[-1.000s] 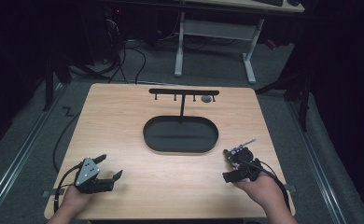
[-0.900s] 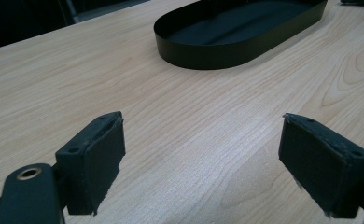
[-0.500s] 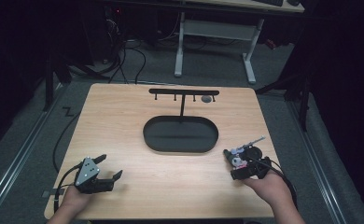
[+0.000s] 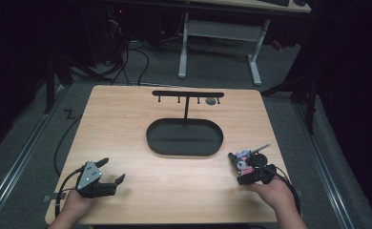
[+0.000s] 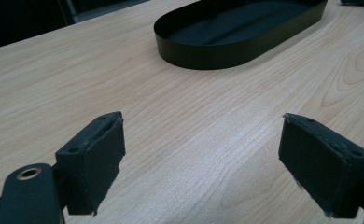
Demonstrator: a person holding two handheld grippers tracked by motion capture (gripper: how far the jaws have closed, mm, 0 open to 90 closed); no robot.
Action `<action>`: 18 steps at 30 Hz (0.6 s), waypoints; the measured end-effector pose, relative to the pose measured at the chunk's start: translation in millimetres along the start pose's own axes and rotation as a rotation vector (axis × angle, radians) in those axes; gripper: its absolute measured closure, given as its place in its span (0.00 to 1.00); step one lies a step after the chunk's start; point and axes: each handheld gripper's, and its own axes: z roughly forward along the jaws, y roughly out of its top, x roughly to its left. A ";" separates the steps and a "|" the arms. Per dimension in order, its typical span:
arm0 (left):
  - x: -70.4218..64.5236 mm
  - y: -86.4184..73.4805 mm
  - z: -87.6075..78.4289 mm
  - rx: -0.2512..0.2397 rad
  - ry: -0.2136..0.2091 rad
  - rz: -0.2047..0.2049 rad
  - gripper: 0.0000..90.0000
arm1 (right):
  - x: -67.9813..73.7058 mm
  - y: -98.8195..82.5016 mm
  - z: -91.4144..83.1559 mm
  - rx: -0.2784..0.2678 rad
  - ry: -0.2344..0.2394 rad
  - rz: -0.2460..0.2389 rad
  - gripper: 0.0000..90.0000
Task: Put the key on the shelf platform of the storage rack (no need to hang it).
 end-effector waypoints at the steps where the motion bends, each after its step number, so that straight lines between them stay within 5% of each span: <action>1: 0.0 0.0 0.0 0.000 0.000 0.000 0.17 | -0.8 -0.2 1.3 -0.001 -0.001 0.006 0.17; 13: 0.2 0.0 0.0 0.000 -0.002 -0.002 0.17 | -7.4 -4.0 17.2 0.008 0.011 0.044 0.19; 18: 0.1 0.0 0.0 0.000 -0.001 -0.001 0.17 | -6.5 -6.3 21.4 0.007 0.000 0.036 0.31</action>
